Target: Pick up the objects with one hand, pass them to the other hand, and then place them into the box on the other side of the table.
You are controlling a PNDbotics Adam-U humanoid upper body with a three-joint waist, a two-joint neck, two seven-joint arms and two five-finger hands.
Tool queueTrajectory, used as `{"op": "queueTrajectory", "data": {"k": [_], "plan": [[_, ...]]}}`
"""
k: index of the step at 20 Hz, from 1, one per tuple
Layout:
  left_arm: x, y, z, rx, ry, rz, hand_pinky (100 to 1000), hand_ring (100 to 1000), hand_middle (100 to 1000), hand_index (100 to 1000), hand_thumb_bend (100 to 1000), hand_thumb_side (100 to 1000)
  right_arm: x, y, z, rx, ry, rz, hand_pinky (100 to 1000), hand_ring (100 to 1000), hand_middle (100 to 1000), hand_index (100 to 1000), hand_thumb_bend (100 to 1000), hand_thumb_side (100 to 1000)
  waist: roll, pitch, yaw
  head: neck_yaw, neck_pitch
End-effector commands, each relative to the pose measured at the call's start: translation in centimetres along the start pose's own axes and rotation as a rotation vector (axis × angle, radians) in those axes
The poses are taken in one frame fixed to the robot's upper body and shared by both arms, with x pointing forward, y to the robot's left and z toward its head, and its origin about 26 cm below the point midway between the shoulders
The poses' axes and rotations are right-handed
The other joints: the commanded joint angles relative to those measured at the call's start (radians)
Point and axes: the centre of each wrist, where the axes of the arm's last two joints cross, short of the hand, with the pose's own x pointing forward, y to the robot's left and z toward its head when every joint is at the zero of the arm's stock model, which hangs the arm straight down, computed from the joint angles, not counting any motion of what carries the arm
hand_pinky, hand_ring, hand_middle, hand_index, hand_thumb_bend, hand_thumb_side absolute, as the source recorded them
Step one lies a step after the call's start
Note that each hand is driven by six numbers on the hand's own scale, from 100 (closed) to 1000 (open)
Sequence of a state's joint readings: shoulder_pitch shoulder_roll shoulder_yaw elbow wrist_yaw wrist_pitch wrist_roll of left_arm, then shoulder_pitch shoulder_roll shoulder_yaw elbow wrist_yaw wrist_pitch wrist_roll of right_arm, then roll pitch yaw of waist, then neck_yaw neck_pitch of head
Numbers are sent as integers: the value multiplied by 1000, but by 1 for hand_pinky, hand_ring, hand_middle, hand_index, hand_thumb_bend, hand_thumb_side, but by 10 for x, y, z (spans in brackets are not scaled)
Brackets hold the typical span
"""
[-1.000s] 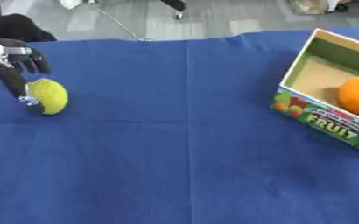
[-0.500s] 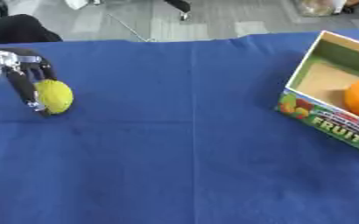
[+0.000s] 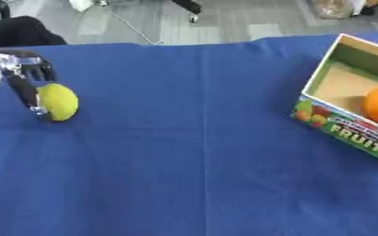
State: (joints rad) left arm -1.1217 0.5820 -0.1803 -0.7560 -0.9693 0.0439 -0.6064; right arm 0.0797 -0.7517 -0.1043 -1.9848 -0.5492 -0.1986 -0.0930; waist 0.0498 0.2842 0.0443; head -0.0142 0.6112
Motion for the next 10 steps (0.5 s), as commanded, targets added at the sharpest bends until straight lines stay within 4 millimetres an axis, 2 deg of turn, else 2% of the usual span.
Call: {"op": "queueTrajectory", "data": {"k": [1, 10], "plan": [[-6, 14, 6, 78, 30, -11, 810, 796, 737, 800, 781, 100, 6, -1, -3, 12, -17, 21, 716, 1000, 968, 972, 100, 533, -13, -11, -2, 4, -17], [-5, 5, -1, 100, 44, -11, 798, 783, 719, 783, 752, 100, 4, 2, -2, 11, -7, 22, 717, 1000, 970, 974, 100, 555, -18, -4, -5, 7, -20]]}}
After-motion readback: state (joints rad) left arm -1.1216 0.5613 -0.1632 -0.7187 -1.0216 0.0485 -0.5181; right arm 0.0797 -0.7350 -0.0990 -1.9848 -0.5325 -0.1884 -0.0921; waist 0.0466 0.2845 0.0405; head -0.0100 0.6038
